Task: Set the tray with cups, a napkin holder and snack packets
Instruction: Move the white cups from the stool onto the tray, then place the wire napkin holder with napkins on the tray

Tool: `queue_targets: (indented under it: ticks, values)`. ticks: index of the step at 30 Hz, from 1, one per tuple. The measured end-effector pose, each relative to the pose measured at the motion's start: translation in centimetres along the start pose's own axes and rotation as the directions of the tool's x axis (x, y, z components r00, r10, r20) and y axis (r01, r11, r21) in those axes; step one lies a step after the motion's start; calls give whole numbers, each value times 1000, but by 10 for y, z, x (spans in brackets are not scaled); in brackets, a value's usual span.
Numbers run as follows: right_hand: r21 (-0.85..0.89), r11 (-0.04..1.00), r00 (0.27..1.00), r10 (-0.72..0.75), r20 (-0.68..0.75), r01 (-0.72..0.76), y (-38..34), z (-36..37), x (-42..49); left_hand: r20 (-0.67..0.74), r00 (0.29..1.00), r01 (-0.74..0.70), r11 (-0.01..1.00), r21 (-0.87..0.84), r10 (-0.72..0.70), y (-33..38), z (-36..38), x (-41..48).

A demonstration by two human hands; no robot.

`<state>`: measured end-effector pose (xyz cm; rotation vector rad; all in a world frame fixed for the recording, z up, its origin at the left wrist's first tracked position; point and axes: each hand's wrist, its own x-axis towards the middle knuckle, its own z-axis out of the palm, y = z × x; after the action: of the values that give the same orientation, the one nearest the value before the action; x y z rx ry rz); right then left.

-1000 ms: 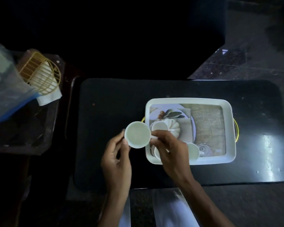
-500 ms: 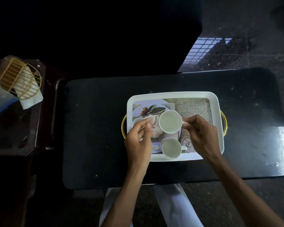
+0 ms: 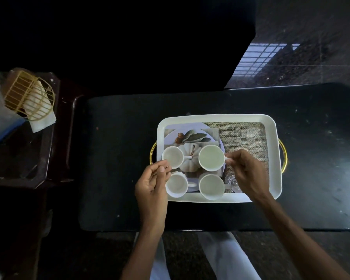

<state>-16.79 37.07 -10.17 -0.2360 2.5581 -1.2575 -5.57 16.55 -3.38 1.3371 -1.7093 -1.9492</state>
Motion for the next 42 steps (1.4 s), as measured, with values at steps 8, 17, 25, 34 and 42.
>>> queue_targets:
  ticks: [8,17,25,34,42]
  values:
    - [11,1000,999,22,37,-22,11,5,-2,2,1000,-15,1000,10,15,-1,-5,1]
    - [-20,996,991,84,107,-82,11,8,1,-5,999,-33,999,-7,33,0,-15,4]
    - [-105,994,983,38,181,-19,-19,-12,1,-65,995,-66,995,70,70,10,-43,6]
    - [-195,978,997,-65,53,74,-145,24,-11,-120,940,-259,897,358,319,52,-136,20]
    - [-311,878,930,-324,171,363,-248,148,-6,-57,835,-359,620,697,547,88,-250,67]
